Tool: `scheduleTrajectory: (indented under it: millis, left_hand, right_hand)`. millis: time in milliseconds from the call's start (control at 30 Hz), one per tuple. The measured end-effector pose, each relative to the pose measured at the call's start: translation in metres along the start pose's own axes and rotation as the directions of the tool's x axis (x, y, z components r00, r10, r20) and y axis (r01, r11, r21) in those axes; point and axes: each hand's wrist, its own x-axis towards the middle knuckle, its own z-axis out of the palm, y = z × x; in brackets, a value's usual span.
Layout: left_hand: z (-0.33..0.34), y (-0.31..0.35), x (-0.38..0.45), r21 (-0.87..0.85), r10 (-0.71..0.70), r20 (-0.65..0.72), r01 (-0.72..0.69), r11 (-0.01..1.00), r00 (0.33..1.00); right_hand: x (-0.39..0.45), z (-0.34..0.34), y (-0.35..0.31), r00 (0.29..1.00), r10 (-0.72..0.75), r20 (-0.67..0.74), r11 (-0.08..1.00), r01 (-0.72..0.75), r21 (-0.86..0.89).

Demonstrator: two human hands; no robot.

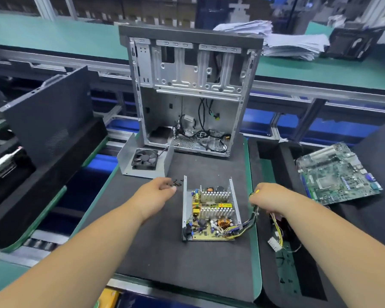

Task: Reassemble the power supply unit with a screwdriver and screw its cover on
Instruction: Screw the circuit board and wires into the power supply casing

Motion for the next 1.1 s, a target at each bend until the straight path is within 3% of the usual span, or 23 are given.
scheduleTrajectory:
  millis: [100, 200, 333, 433, 467, 633, 833, 1100]
  left_hand:
    - [-0.013, -0.001, -0.010, -0.055, 0.045, -0.110, -0.051, 0.997, 0.993]
    - [-0.026, -0.003, -0.019, -0.090, 0.079, -0.185, -0.097, 0.991, 0.980]
    - [-0.045, -0.008, -0.017, -0.151, 0.091, -0.226, -0.127, 0.980, 0.970]
    - [-0.060, -0.008, -0.006, -0.164, 0.101, -0.238, -0.143, 0.976, 0.966]
    - [-0.065, -0.008, -0.001, -0.158, 0.104, -0.235, -0.144, 0.977, 0.966]
    - [-0.088, -0.016, 0.022, -0.145, 0.123, -0.190, -0.152, 0.978, 0.974]
    - [-0.100, -0.032, 0.047, -0.151, 0.130, -0.113, -0.146, 0.978, 0.985]
    - [-0.102, -0.047, 0.063, -0.165, 0.117, -0.045, -0.123, 0.979, 0.992]
  right_hand:
    - [0.005, -0.023, -0.005, 0.984, -0.051, -0.169, 0.999, 0.049, -0.016]
    - [0.008, -0.039, -0.025, 0.924, -0.209, -0.321, 0.974, 0.225, 0.015]
    - [0.004, -0.039, -0.064, 0.716, -0.491, -0.496, 0.859, 0.492, -0.142]
    - [-0.003, -0.031, -0.102, 0.564, -0.553, -0.613, 0.778, 0.613, -0.138]
    - [-0.004, -0.027, -0.115, 0.563, -0.534, -0.631, 0.768, 0.635, -0.085]
    - [-0.001, 0.002, -0.155, 0.692, -0.379, -0.614, 0.769, 0.605, 0.207]
    - [0.009, 0.029, -0.171, 0.797, -0.309, -0.520, 0.827, 0.495, 0.267]
    - [0.022, 0.043, -0.181, 0.814, -0.288, -0.504, 0.848, 0.461, 0.261]
